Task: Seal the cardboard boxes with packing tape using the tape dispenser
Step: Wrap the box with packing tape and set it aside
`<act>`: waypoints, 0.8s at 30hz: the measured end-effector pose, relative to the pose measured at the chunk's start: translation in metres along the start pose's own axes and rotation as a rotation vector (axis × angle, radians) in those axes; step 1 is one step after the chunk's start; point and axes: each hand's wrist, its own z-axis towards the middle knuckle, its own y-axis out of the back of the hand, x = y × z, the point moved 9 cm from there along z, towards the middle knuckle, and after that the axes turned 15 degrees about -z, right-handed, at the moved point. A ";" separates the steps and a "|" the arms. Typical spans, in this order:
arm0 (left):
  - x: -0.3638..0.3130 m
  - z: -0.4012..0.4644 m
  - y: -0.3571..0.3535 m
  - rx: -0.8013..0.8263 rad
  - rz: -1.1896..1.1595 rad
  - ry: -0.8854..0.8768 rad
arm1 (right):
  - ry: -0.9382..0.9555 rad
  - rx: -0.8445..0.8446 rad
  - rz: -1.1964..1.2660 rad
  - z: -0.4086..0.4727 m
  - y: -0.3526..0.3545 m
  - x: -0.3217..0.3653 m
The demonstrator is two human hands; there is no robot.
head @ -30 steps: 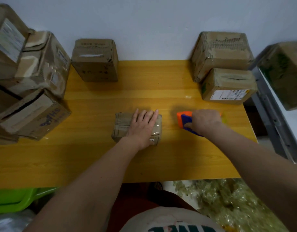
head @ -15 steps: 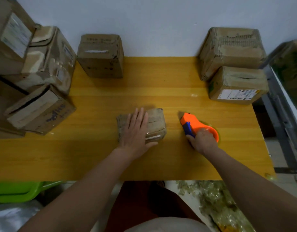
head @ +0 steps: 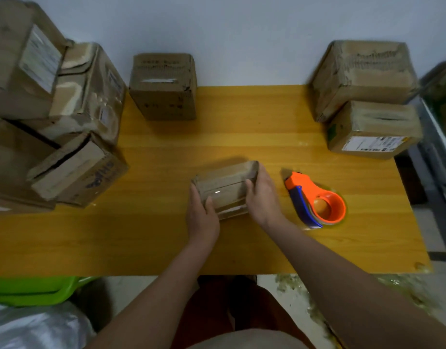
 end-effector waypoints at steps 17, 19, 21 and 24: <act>0.019 0.038 -0.001 0.022 -0.093 0.256 | -0.244 -0.062 -0.379 0.012 -0.020 -0.009; 0.016 0.039 0.000 -0.023 -0.051 0.208 | -0.161 -0.084 -0.571 0.002 -0.030 0.012; 0.018 0.040 0.000 -0.056 -0.051 0.191 | -0.140 -0.085 -0.648 0.000 -0.036 0.016; 0.021 0.041 0.000 -0.076 -0.033 0.183 | -0.131 -0.138 -0.637 0.006 -0.031 0.008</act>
